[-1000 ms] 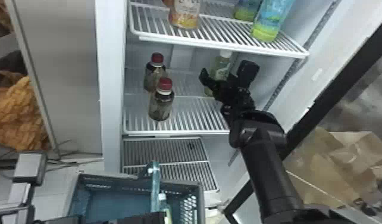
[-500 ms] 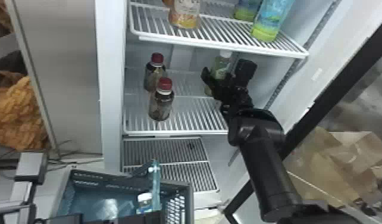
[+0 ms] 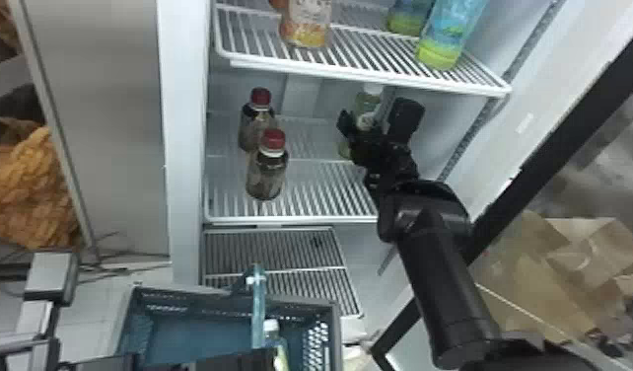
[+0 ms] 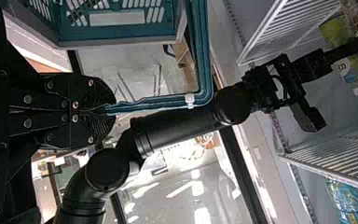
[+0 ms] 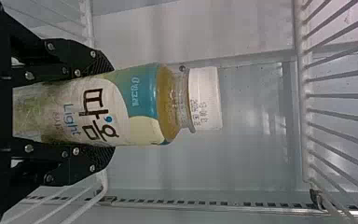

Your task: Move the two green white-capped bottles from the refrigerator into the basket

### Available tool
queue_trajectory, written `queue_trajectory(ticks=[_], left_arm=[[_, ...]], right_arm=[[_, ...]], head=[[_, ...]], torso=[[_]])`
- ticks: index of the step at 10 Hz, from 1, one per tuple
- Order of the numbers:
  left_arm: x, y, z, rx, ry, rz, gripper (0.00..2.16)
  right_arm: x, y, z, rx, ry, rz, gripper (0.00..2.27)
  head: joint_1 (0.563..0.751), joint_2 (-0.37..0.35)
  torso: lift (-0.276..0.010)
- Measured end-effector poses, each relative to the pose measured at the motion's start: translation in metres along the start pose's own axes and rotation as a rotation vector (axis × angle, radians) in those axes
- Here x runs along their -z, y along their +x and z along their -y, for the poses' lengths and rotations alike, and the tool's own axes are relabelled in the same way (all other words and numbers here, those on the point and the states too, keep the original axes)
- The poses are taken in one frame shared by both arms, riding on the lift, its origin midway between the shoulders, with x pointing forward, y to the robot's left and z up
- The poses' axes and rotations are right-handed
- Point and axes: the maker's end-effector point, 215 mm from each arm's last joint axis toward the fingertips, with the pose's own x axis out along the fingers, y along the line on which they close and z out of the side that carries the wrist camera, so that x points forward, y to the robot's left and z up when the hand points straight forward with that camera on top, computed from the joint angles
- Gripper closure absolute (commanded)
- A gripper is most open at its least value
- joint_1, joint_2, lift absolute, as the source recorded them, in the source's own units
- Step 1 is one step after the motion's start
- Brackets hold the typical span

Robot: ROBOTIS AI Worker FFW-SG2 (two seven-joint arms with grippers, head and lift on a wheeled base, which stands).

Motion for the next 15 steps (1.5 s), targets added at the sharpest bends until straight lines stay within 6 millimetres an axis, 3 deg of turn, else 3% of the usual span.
queue_trajectory(ticks=[3, 8, 15], left_arm=[[0.001, 0.000, 0.000, 0.002, -0.004, 0.001, 1.16], [0.004, -0.001, -0.001, 0.005, -0.015, 0.002, 1.16], [0.006, -0.003, 0.000, 0.007, -0.017, 0.002, 1.16]], right_arm=[[-0.006, -0.007, -0.007, -0.015, -0.011, 0.027, 0.80], [0.004, -0.035, -0.007, -0.054, -0.024, 0.029, 0.80], [-0.014, -0.089, -0.011, -0.091, -0.055, 0.058, 0.82]], head=[[0.695, -0.350], [0.695, -0.350], [0.695, -0.350]], torso=[[-0.263], [-0.263], [-0.263]])
